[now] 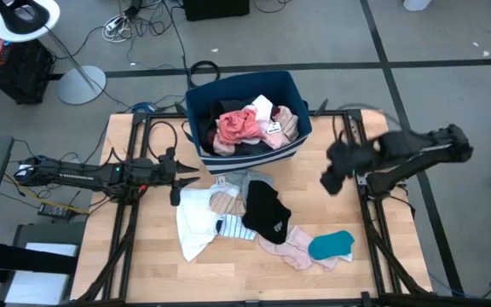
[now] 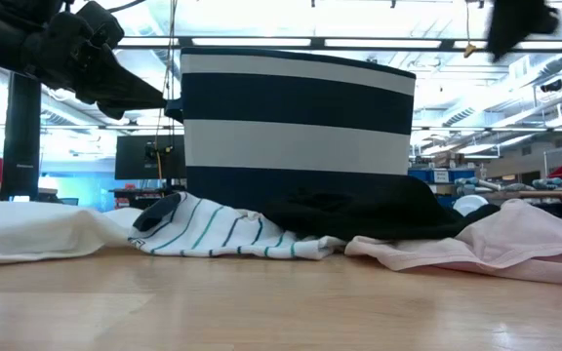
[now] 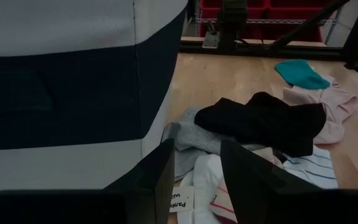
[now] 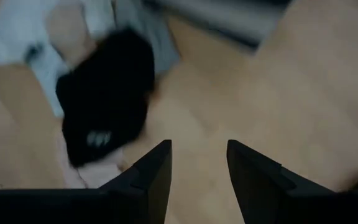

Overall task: Sort clothes
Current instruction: Put the blue sock into the blue laundry bin

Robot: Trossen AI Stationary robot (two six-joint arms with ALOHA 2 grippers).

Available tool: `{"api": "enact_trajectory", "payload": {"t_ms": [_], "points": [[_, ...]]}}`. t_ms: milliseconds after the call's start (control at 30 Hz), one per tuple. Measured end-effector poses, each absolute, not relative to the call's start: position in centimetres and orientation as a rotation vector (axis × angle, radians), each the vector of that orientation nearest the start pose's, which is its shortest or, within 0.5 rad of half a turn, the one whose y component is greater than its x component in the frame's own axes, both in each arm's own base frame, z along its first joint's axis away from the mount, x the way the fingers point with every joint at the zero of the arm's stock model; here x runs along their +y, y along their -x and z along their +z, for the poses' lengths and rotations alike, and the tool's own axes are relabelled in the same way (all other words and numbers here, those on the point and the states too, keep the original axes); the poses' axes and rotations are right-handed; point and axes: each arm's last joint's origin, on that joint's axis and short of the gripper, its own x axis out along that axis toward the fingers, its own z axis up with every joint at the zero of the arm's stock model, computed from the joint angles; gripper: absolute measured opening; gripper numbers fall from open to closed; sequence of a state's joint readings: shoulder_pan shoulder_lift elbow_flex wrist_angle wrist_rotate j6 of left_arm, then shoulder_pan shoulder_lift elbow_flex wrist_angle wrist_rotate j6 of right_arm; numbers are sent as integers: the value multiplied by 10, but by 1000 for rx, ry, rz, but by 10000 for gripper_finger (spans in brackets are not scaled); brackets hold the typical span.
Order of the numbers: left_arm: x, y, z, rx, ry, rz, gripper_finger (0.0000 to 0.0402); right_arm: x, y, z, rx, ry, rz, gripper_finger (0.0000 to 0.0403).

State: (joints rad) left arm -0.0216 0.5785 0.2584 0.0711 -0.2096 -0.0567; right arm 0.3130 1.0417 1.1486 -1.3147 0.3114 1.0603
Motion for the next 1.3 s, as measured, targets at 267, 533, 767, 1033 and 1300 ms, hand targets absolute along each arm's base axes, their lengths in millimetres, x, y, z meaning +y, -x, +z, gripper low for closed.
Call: {"api": "enact_trajectory", "payload": {"t_ms": [267,533,767,1033,1300], "points": [[3,-144,204,243,28,194,136,96,-147,259,1151,-631,-579,155],[3,-144,204,243,28,194,136,136,-131,220,1268,-750,-756,155],[3,-144,204,243,28,194,136,164,-122,193,1290,-825,-837,155],[3,-144,204,245,28,194,137,182,-124,162,1330,-761,-906,155],[3,-144,204,245,34,195,136,194,-133,141,1345,-713,-848,99]]}}
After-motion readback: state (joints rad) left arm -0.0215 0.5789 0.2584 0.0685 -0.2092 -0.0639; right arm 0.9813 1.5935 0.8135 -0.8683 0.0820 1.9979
